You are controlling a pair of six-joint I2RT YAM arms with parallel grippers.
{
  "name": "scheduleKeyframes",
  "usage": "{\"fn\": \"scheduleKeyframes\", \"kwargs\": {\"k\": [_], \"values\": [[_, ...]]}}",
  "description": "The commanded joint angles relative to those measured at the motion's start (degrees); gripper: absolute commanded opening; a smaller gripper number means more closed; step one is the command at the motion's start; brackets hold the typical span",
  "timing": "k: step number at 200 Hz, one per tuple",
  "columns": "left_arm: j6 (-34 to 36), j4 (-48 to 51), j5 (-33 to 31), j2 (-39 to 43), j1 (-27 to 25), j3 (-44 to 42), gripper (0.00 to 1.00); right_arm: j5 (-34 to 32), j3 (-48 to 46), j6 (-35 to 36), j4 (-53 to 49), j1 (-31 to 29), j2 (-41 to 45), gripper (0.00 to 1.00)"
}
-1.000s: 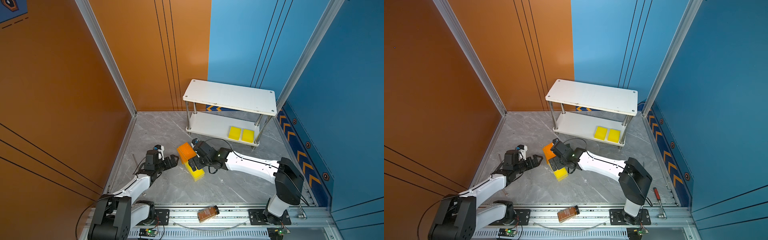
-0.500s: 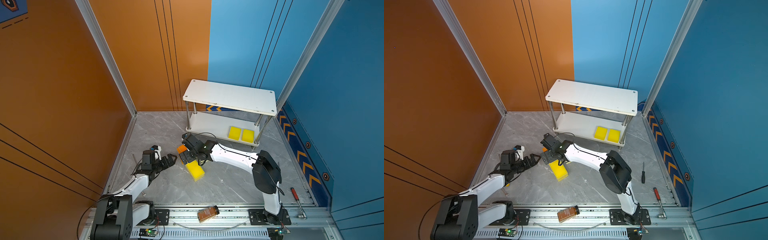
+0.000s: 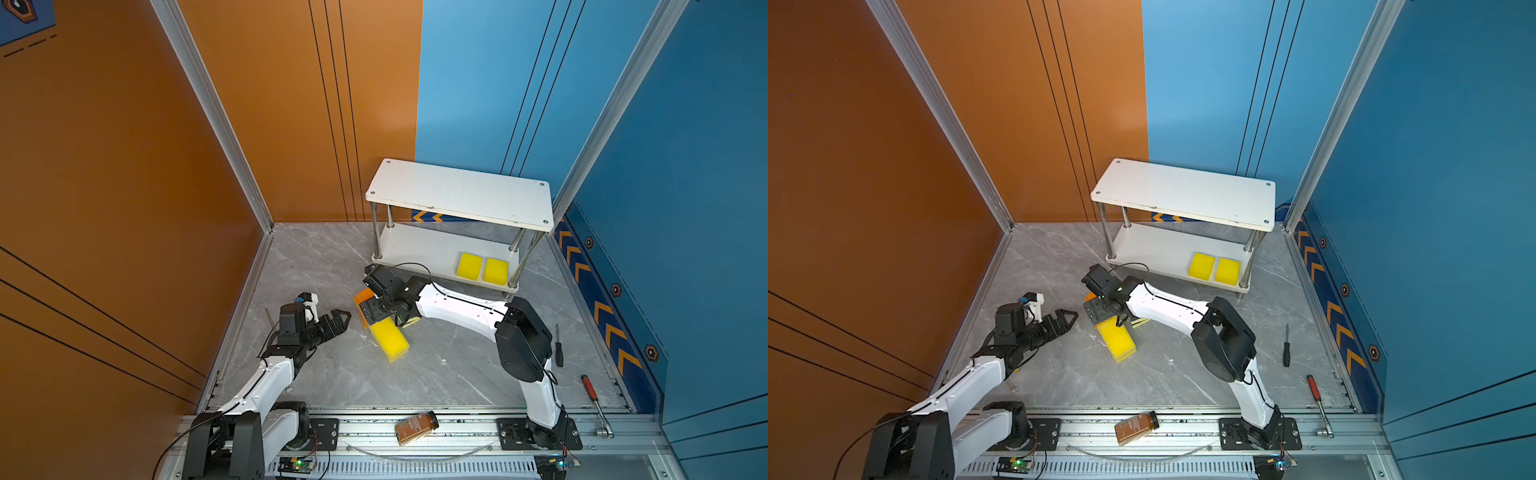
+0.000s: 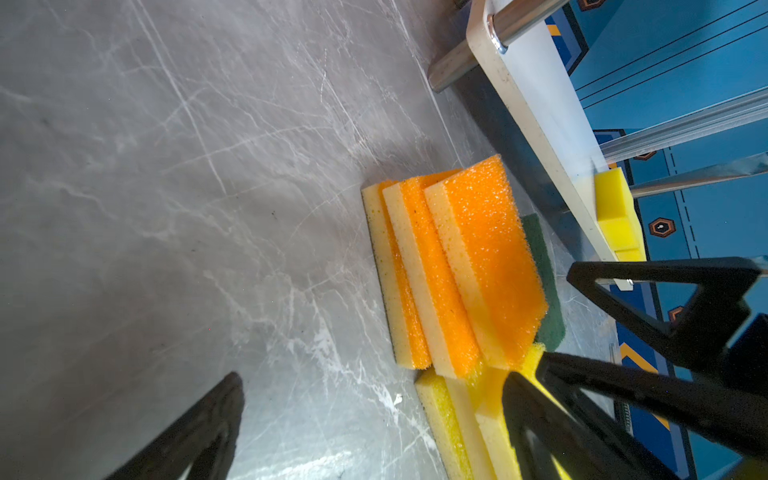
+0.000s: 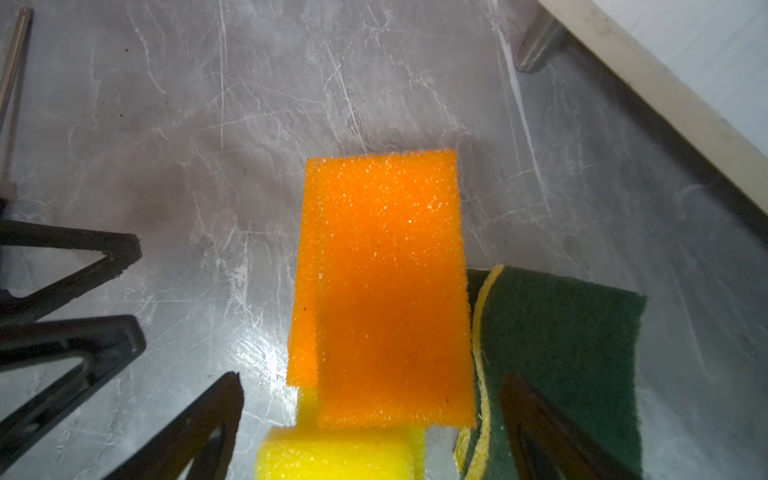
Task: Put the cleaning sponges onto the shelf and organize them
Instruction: 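Lower the right gripper and grasp the plain yellow sponge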
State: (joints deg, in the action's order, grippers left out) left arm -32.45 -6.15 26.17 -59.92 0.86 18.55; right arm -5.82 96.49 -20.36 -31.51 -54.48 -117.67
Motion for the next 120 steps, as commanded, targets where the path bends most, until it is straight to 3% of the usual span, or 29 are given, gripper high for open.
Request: {"fn": "scheduleKeyframes", "kwargs": {"k": [1, 53, 120], "values": [[0.3, 0.8, 0.1, 0.4, 0.6, -0.7, 0.98, -0.8, 1.4, 1.0, -1.9, 0.3, -0.7, 0.94], [-0.6, 0.5, 0.7, 0.1, 0.6, -0.5, 0.98, 0.7, -0.6, 1.5, -2.2, -0.1, 1.2, 0.94], [-1.8, -0.5, 0.8, -0.2, 0.0, -0.4, 0.98, 1.4, -10.9, 1.0, -3.4, -2.3, 12.8, 0.98]]}}
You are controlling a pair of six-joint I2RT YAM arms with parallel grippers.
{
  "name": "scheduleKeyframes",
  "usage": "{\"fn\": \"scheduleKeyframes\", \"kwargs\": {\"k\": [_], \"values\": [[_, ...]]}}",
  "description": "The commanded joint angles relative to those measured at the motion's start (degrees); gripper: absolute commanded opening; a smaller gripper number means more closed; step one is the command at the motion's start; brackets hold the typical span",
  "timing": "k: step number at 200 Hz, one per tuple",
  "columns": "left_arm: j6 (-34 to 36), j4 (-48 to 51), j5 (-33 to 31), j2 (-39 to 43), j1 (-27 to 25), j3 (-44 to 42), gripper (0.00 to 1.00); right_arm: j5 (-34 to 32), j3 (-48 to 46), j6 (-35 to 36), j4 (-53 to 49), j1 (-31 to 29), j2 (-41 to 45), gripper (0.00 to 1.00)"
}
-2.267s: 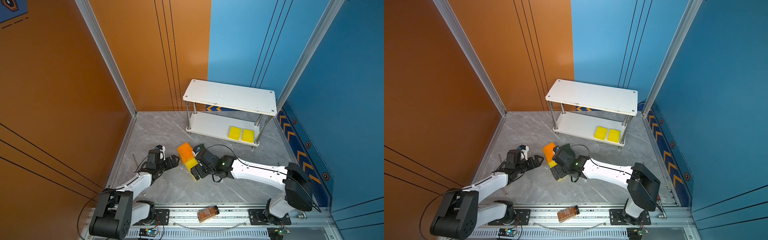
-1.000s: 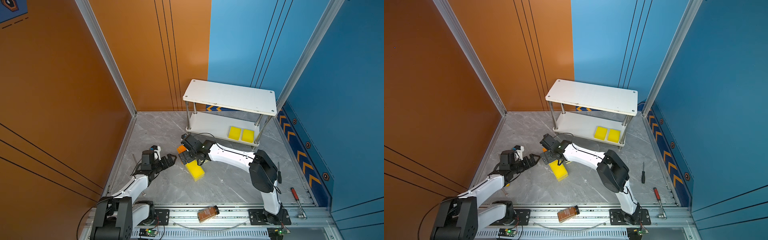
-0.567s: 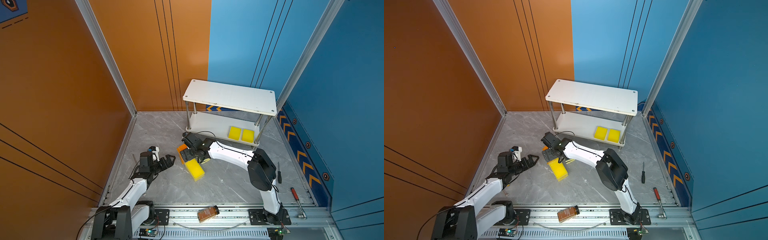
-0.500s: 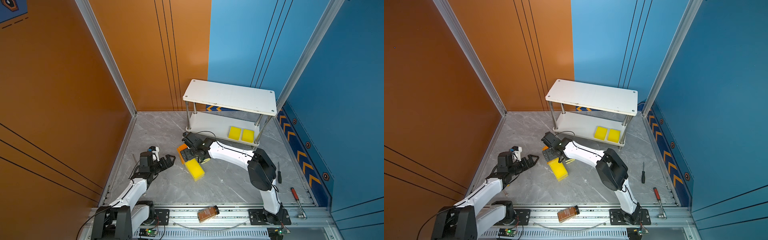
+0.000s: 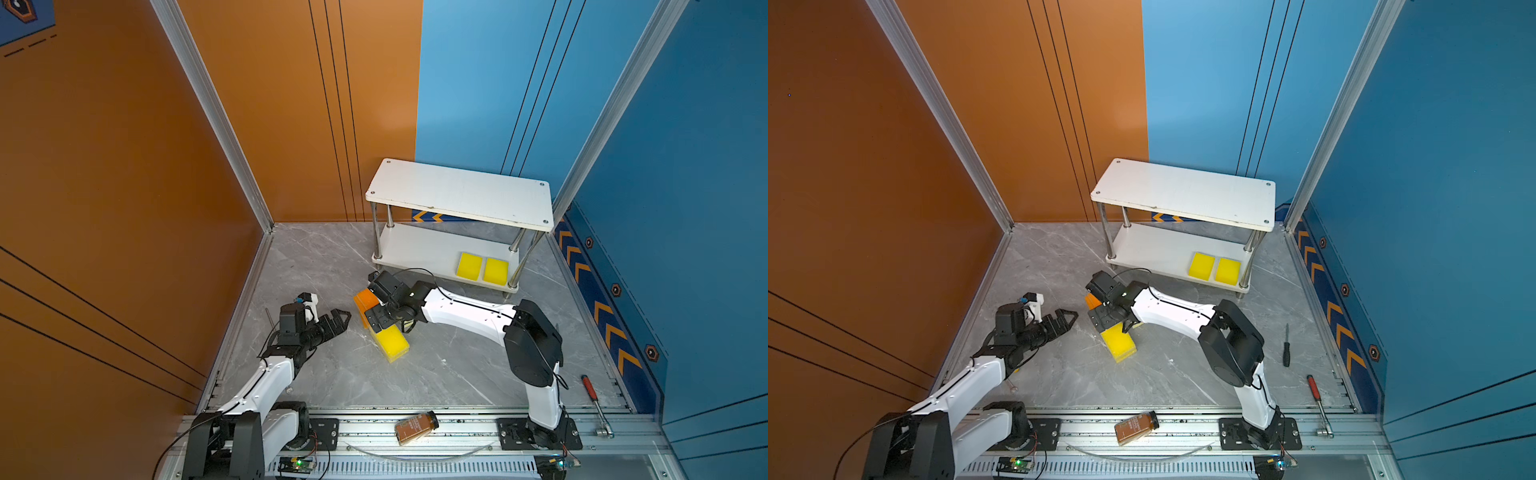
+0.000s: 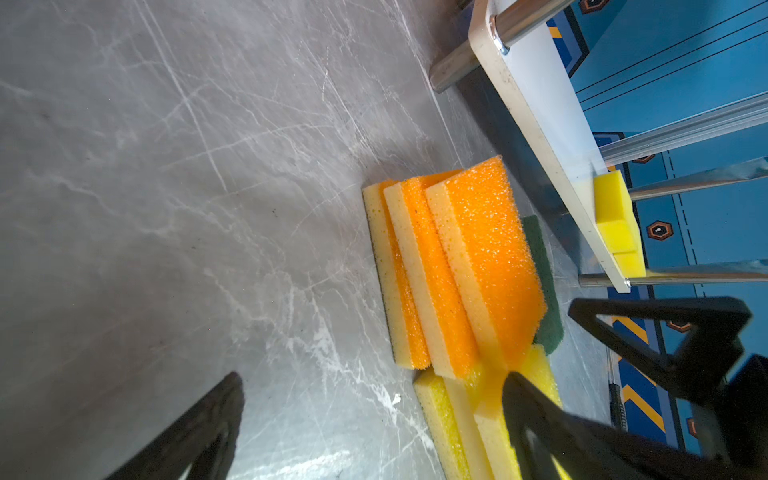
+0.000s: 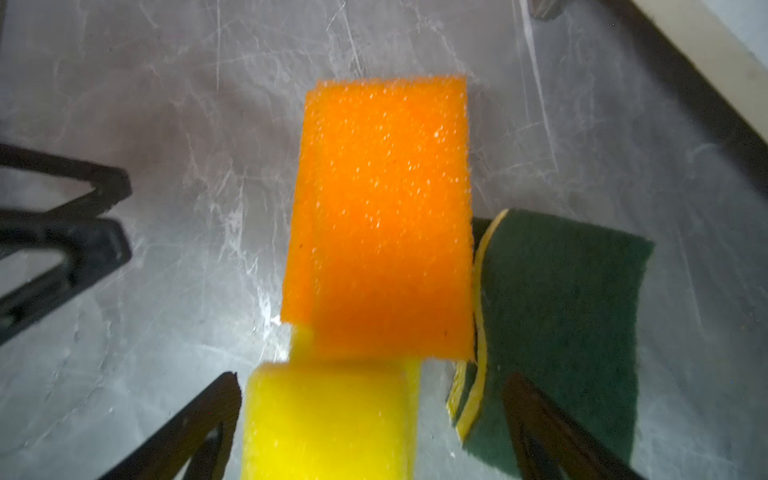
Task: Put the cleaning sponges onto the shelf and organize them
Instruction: 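Lower the right gripper and grasp the plain yellow sponge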
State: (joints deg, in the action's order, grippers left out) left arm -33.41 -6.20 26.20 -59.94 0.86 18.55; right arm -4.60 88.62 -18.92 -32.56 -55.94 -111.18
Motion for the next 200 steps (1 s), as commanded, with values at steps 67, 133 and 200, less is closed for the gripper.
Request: {"fn": "scheduleKeyframes", "kwargs": {"k": [67, 133, 200], "values": [[-2.6, -4.0, 0.9, -2.2, -1.8, -0.4, 0.98, -3.5, -8.0, -3.5, -8.1, -6.3, 10.4, 0.99], [-2.6, -4.6, 0.6, -3.2, -2.7, -0.5, 0.98, -5.3, -9.1, -4.7, -8.5, -7.5, 8.8, 0.99], [-2.6, -4.6, 0.1, -3.2, -2.7, -1.0, 0.98, -3.9, -8.0, -4.3, -8.3, -7.4, 5.4, 0.97]]}}
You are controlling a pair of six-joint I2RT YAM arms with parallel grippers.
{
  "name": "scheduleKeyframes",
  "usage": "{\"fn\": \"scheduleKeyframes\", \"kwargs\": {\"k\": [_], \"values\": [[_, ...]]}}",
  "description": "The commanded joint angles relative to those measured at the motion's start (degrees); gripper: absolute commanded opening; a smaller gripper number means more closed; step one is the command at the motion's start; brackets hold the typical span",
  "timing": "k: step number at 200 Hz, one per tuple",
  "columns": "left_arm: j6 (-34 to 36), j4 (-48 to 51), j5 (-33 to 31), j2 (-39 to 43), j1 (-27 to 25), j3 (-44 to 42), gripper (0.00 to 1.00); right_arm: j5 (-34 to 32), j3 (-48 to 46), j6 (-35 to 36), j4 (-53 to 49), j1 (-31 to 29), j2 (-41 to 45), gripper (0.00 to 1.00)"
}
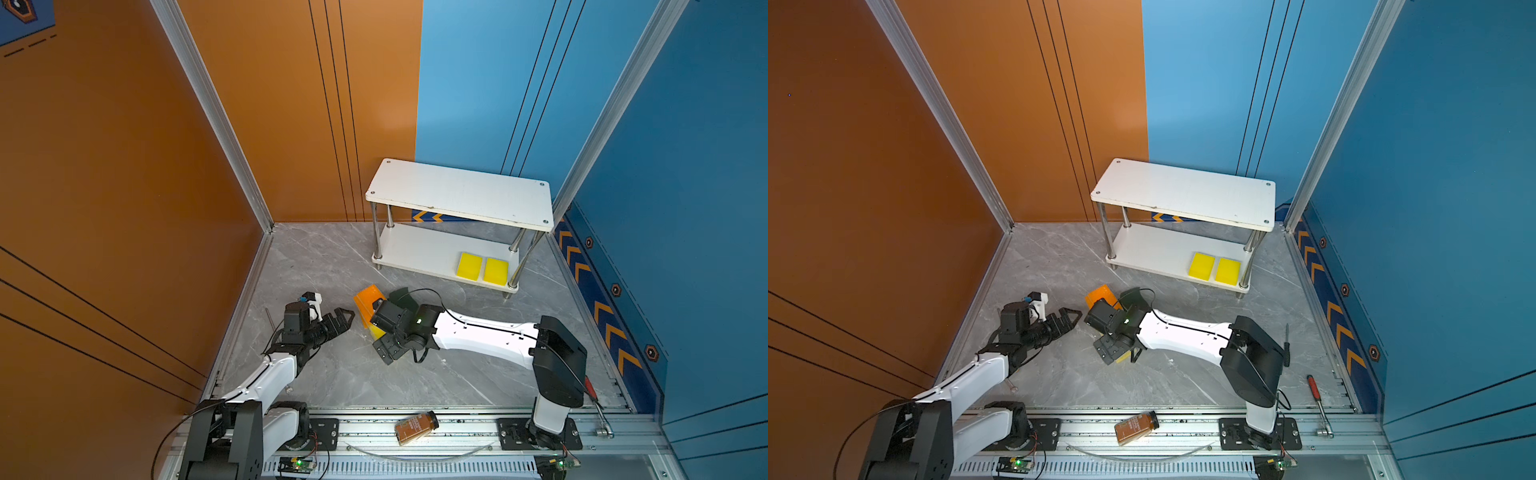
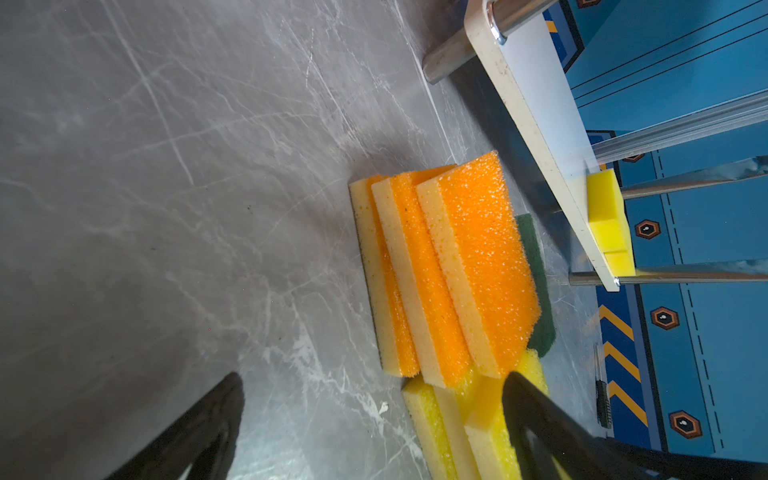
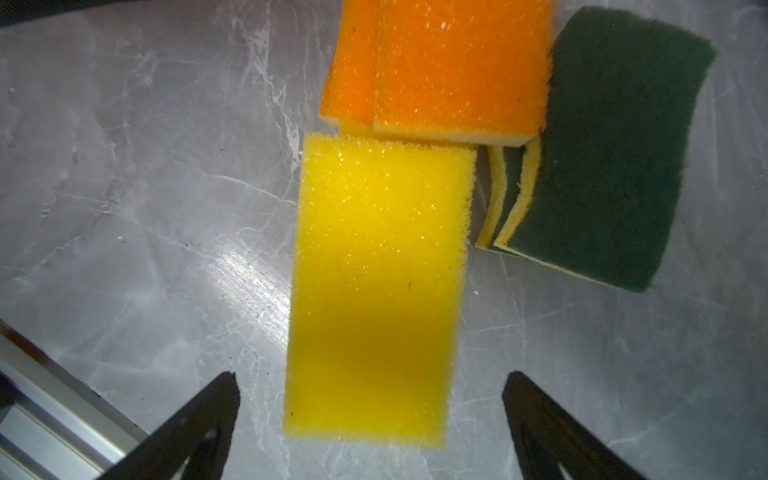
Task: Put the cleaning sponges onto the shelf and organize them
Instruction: 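Lower the right gripper and grasp the plain yellow sponge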
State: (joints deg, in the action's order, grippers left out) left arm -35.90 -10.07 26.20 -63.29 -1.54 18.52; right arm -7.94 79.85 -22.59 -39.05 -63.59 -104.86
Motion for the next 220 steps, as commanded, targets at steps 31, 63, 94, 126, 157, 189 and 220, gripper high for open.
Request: {"fn": "scheduleKeyframes", "kwargs": {"k": [31, 63, 94, 126, 157, 189, 220], "values": [[0.1, -0.7, -0.1, 0.0, -0.3, -1.0, 0.98, -0.2, 0.9, -0.6, -1.9, 0.4, -1.7, 0.96], [0.2, -0.8, -0.2, -0.4, -0.3, -0.9, 0.98, 0.3, 1.1, -0.5, -1.8, 0.9, -2.5, 0.94], [0.3, -1.1, -0.2, -1.1, -0.3, -0.6, 0.98, 0.9, 1.4, -0.2, -1.7, 1.5, -3.3, 0.93], [0.4, -1.2, 0.1, -1.7, -0.3, -0.2, 0.98, 1.9, 2.3, 0.0, -1.6, 1.6, -4.5, 0.91], [0.3, -1.2, 0.1, -1.6, -0.3, -0.4, 0.98, 2.2, 2.4, 0.1, -1.6, 1.5, -4.9, 0.88], [0.2, -1.2, -0.1, -1.1, -0.3, -0.7, 0.98, 2.3, 2.2, 0.1, -1.5, 1.6, -4.8, 0.83], [0.0, -1.2, -0.1, -0.6, -0.3, -1.0, 0.98, 2.7, 2.2, 0.1, -1.5, 1.8, -4.7, 0.74]]}}
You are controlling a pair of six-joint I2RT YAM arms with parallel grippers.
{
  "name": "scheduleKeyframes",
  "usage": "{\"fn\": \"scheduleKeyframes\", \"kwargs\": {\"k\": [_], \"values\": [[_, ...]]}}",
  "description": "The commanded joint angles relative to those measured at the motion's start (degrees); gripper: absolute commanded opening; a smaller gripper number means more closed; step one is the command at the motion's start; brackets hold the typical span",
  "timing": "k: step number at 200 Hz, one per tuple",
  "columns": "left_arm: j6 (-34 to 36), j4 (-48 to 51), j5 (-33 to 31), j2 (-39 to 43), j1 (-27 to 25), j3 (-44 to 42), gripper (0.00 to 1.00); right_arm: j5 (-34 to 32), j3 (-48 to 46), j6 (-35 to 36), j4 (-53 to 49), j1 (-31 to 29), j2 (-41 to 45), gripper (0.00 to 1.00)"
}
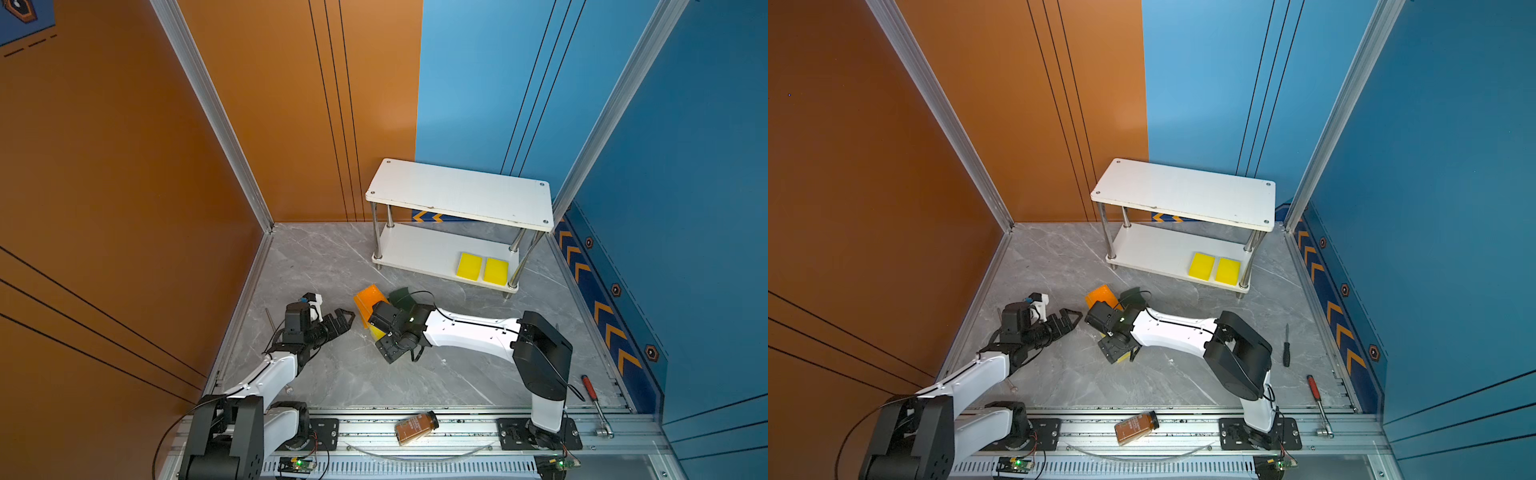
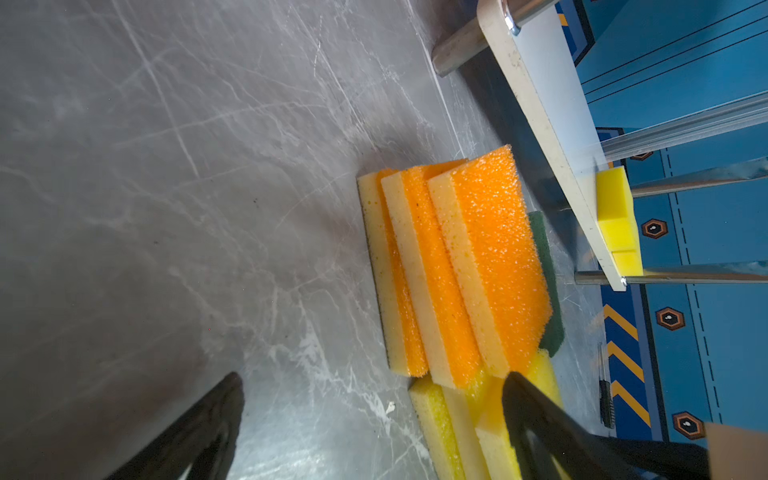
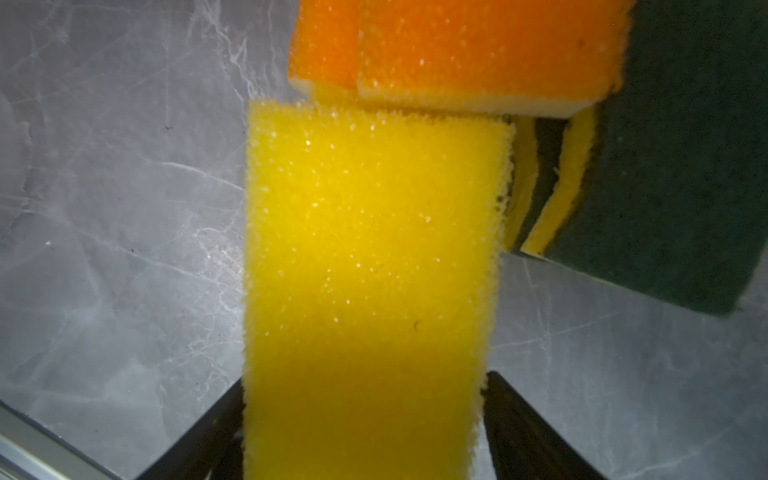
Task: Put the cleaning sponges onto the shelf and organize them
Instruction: 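Lower the right gripper and grasp the plain yellow sponge, then lift the yellow sponge and carry it onto the lower shelf tier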
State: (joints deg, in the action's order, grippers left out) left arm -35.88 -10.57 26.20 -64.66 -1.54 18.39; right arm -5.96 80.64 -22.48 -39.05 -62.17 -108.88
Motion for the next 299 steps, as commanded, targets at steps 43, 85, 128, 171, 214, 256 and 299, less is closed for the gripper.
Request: {"fn": "scheduleKeyframes", "kwargs": {"k": [43, 85, 128, 171, 214, 256, 299], "values": [[-0.1, -0.4, -0.6, 1.6, -0.2, -1.1, 0.98, 0.7, 1.2, 0.0, -1.6, 0.5, -0.1, 0.66], [-0.1, -0.3, -0.4, 1.6, -0.2, -1.1, 0.98, 2.1, 0.9, -0.1, -1.6, 1.1, 2.0, 0.62], [-0.2, -0.3, -0.4, 1.7, -0.2, -1.1, 0.98, 2.8, -0.2, -0.1, -1.6, 2.2, 4.8, 0.62], [-0.3, -0.2, -0.4, 2.0, -0.2, -0.9, 0.98, 4.1, -1.2, 0.1, -1.5, 3.8, 8.1, 0.62], [-0.2, 0.0, -0.5, 2.1, -0.1, -0.9, 0.98, 4.8, -1.5, 0.2, -1.0, 7.4, 11.9, 0.62], [-0.3, 0.1, -0.5, 2.4, -0.1, -1.1, 0.98, 3.1, -2.2, -1.7, 1.3, 12.6, 14.2, 0.65], [-0.2, 1.0, -0.8, 3.4, -0.1, -1.1, 0.98, 2.2, -3.1, -5.4, 6.1, 20.0, 14.2, 0.64]]}}
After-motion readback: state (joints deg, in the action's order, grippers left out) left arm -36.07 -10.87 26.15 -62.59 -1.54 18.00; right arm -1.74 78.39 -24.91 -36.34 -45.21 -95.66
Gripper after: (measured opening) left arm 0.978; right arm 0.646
